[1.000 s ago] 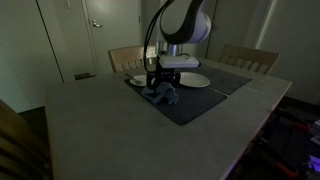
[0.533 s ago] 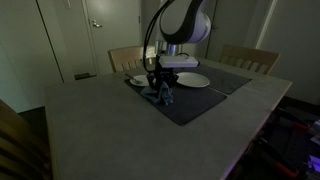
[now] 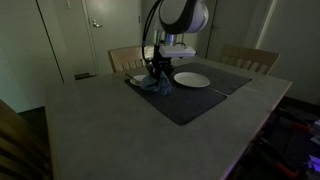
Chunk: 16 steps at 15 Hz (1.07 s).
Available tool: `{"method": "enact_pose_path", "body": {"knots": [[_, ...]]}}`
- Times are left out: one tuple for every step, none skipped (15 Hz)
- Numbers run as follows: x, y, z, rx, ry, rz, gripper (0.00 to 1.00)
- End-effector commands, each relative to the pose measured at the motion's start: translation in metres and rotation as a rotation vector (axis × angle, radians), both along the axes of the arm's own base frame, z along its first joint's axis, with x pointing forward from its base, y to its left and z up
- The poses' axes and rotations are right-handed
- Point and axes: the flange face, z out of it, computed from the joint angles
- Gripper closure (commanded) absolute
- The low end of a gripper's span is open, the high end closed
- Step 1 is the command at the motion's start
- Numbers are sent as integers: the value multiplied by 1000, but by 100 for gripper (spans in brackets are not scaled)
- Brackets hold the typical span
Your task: Pick the cloth and wipe the plate
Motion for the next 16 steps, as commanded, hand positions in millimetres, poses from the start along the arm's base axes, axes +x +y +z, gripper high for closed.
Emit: {"method": "enact_pose_path", "body": {"knots": [[15,-19,34,-46,-18,13,97],[19,-26,42,-63,-25,10,97],[23,-33,49,-80,-32,8,97],[27,-42,56,-98,-35,3,97],[30,-50,61,-115,-42,-2,97],[33,-60,65,-132,-44,-8,97],[35,-70,69,-147,-47,-15,97],[35,-82,72,-161,-48,-20,97],[34,-92,72,-169,-49,-25,97],[32,-104,72,-172,-47,-29,97],[31,-113,72,-172,-51,-35,97],[29,-123,72,-177,-55,-44,97],[28,-134,71,-188,-57,-53,97],[26,-145,70,-201,-57,-67,97],[24,-156,69,-221,-53,-85,97],[21,-167,69,-237,-50,-99,97]]}}
